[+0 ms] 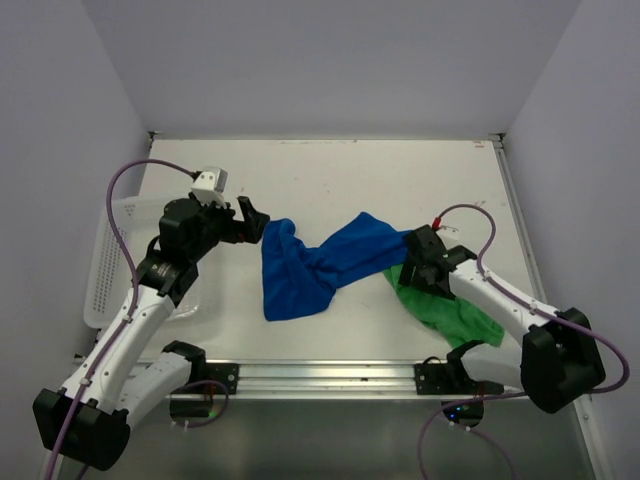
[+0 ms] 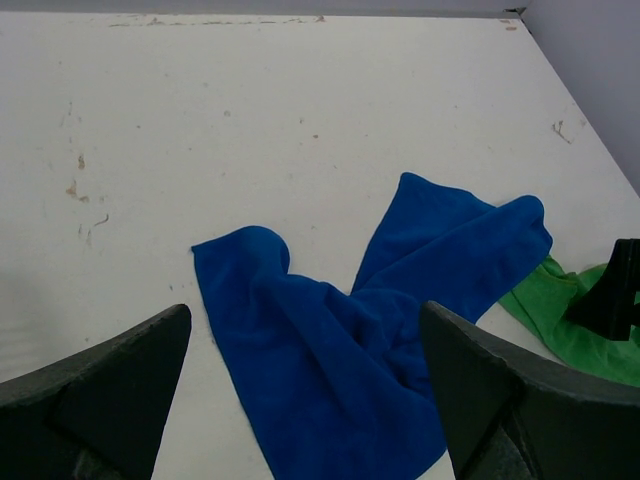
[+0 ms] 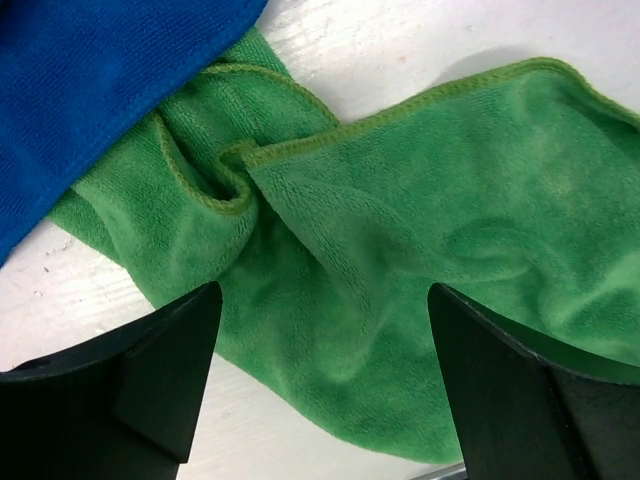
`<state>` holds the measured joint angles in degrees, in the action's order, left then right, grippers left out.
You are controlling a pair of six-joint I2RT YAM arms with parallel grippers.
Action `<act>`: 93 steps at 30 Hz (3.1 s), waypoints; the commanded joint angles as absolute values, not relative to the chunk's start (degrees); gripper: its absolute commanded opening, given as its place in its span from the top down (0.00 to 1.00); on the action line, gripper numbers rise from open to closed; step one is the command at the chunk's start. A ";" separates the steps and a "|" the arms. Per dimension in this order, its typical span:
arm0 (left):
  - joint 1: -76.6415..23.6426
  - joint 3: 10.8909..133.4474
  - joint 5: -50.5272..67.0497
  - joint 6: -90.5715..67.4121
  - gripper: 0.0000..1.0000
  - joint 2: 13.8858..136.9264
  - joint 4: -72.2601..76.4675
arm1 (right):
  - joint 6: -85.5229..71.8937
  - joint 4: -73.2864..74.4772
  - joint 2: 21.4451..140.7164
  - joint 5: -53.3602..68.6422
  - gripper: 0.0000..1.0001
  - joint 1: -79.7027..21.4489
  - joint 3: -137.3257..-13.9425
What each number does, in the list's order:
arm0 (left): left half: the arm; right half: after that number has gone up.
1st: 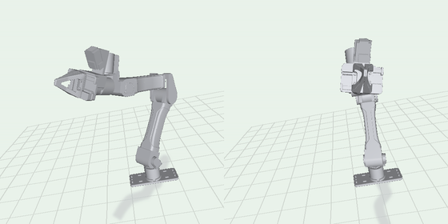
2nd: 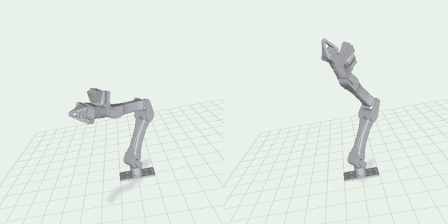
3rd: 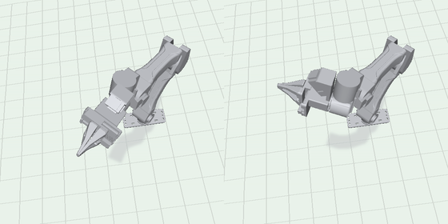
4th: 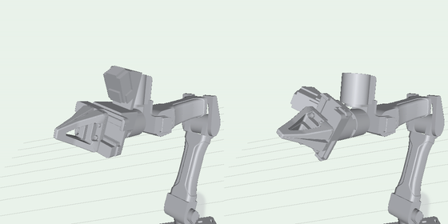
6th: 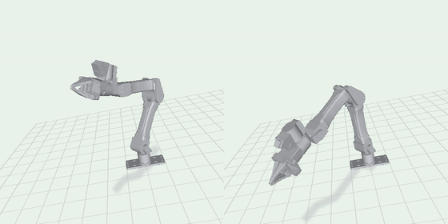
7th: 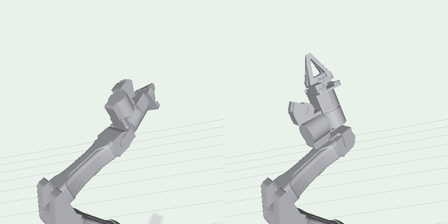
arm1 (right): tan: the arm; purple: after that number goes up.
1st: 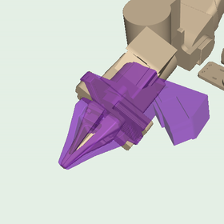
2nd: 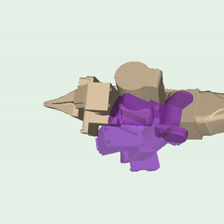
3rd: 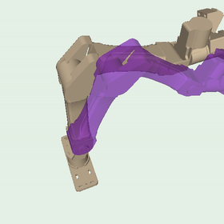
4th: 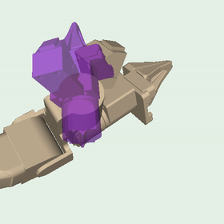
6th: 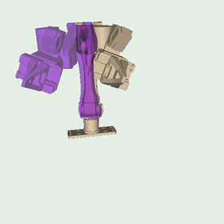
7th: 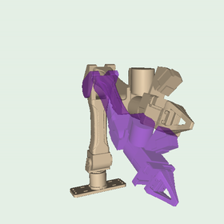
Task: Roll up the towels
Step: Move the towel to the center of the board
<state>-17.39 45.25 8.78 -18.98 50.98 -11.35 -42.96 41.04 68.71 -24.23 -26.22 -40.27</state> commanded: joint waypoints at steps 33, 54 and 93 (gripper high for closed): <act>-17.67 45.70 9.67 -19.42 0.00 49.83 -10.19 | -34.28 55.46 63.19 -23.27 1.00 -18.73 -86.65; -17.75 45.79 10.46 -19.07 0.00 52.47 -9.93 | -33.58 49.65 87.89 -13.36 0.08 14.24 -105.99; -44.64 29.09 -10.81 -53.17 0.14 53.78 -14.06 | -38.24 24.60 96.93 -10.01 0.54 -11.51 -66.16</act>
